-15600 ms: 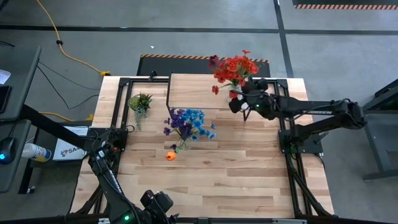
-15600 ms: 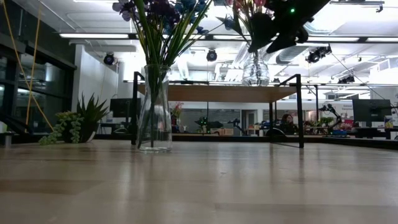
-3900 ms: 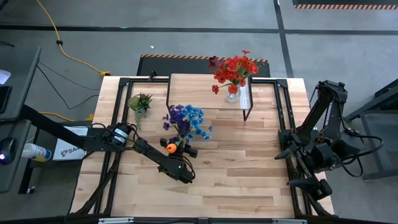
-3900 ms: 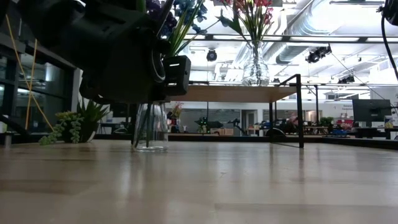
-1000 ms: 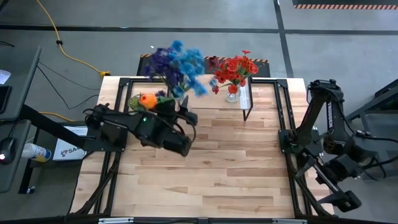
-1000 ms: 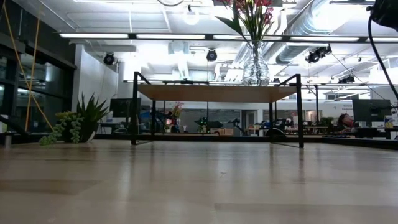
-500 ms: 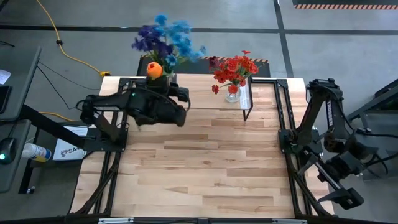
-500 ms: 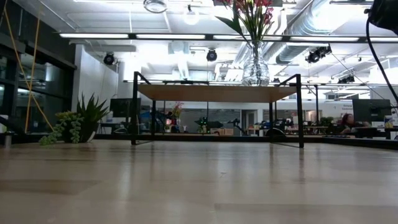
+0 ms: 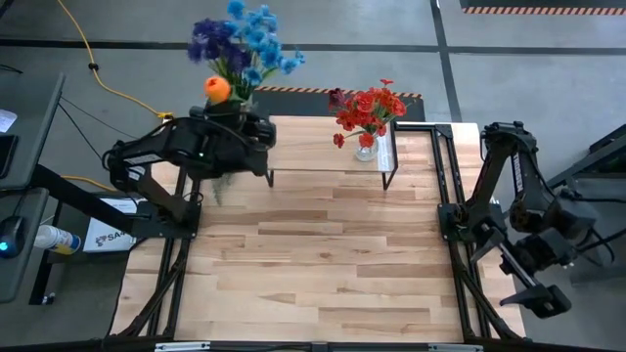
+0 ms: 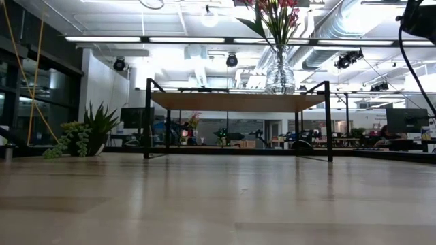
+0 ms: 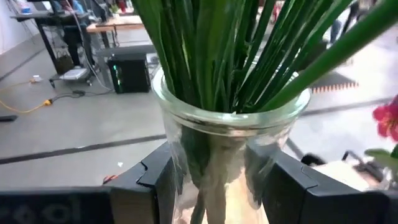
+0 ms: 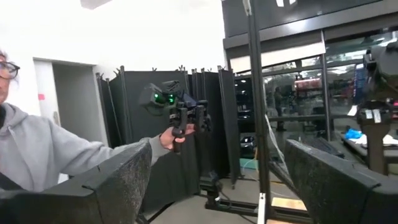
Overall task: Pick and place flowers into a vace then onto a shelf
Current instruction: Put the transparent crystal vase with flowers on the shelf
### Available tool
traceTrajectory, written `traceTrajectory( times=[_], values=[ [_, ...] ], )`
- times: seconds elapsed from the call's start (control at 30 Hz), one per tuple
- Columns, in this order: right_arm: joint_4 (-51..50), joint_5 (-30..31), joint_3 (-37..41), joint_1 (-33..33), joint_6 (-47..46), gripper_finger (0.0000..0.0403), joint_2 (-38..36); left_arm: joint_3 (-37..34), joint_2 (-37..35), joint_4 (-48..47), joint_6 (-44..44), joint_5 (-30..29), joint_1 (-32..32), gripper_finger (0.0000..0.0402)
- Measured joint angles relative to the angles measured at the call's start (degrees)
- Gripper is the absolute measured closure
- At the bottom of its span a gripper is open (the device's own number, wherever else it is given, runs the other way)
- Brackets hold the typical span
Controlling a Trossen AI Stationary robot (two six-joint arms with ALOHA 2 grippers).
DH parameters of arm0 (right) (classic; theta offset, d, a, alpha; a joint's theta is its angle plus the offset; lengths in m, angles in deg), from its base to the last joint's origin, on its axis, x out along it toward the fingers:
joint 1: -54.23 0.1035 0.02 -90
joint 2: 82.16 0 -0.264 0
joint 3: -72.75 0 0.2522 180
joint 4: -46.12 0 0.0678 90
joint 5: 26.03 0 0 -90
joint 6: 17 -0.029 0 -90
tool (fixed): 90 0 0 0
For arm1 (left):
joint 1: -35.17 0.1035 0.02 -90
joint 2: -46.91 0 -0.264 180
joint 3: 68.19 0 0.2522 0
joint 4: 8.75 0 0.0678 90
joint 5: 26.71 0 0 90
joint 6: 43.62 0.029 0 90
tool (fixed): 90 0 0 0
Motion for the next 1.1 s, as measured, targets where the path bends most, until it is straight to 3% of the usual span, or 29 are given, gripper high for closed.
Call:
traceTrajectory(
  times=[0.37,0.6,0.87,1.1],
  values=[
    [0.05,5.5,0.0,0.0,1.26,0.0052,-0.18,0.02,-0.03,1.47,9.17,8.11,7.07,0.0193],
    [0.05,5.46,0.0,0.0,1.23,0.0052,-0.18,0.0,-0.55,16.21,23.58,14.46,13.21,0.0193],
    [0.05,5.44,0.0,0.0,1.19,0.0052,-0.18,0.06,0.53,36.8,40.67,32.09,23.32,0.0193],
    [0.05,5.42,0.0,0.0,-0.23,0.0052,-0.16,0.07,2.49,41.4,46.51,42.92,29.94,0.0193]
  ],
)
